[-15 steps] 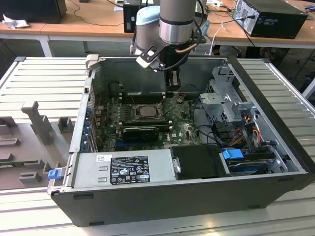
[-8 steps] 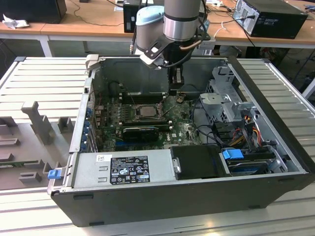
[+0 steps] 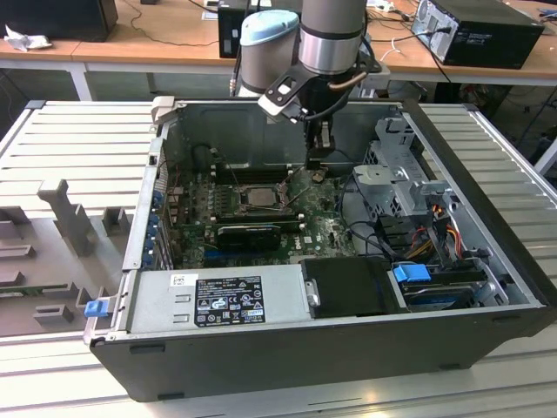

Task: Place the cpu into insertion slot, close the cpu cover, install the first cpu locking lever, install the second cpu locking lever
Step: 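Close the cpu cover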

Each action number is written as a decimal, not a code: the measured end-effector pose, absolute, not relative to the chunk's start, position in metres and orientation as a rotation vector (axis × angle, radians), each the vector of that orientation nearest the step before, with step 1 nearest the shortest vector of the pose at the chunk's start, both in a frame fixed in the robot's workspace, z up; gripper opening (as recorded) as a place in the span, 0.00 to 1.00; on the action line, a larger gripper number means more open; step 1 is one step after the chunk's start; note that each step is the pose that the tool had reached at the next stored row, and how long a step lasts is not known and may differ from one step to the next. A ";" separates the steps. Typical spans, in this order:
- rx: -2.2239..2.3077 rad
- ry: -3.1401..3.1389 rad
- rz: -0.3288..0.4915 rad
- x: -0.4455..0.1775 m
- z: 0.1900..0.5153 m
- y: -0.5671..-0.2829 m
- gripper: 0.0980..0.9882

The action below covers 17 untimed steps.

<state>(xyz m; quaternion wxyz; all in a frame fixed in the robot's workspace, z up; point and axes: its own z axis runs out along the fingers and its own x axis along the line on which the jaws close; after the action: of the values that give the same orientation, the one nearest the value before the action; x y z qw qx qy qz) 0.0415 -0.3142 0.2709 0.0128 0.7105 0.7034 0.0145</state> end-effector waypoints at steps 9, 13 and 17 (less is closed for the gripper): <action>2.214 2.192 0.045 0.043 0.268 -0.314 0.01; 2.214 2.192 0.045 0.043 0.262 -0.314 0.01; 2.213 2.193 0.045 0.050 0.260 -0.314 0.01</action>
<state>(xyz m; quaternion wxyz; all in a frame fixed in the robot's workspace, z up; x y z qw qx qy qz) 0.0498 -0.3142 0.2605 0.0129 0.7103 0.7036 0.0145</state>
